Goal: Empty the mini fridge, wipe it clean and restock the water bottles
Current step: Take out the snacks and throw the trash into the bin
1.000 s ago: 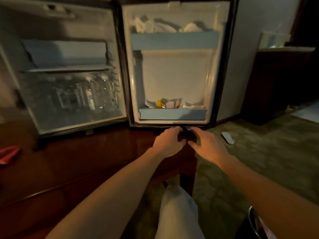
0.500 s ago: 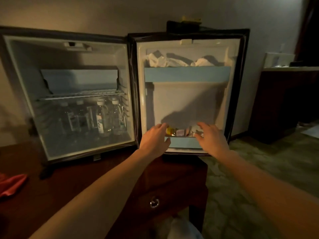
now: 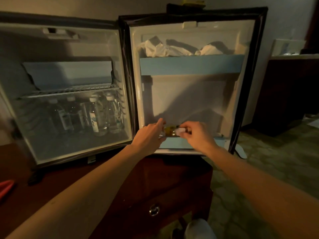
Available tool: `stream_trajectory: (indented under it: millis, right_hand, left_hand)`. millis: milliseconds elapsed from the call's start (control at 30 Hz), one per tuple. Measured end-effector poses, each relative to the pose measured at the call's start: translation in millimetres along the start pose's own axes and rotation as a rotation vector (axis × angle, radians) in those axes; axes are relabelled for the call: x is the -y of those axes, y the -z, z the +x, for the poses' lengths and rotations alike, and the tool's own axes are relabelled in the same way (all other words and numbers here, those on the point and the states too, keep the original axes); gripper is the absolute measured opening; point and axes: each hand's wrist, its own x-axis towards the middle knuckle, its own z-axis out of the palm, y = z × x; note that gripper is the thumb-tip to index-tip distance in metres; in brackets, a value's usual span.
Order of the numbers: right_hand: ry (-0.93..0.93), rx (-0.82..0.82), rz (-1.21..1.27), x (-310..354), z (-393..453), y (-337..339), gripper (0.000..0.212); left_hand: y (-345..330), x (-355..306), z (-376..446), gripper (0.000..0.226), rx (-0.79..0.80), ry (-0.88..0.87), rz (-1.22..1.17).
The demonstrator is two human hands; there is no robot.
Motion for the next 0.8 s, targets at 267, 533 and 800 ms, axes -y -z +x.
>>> stream_trajectory:
  millis: [267,533,800]
  right_hand:
    - [-0.031,-0.241,0.028,-15,-12,51,0.016]
    - [-0.027,-0.166,0.157,-21,-20,66,0.014]
    - [0.081,-0.036,0.055,-31,-11,39,0.019]
  left_hand:
    - [-3,-7,1,0.044,0.051,0.034,0.038]
    - [0,-10,12,0.026,0.190,-0.093,0.355]
    - [6,-4,20,0.028,0.244,-0.163,0.430]
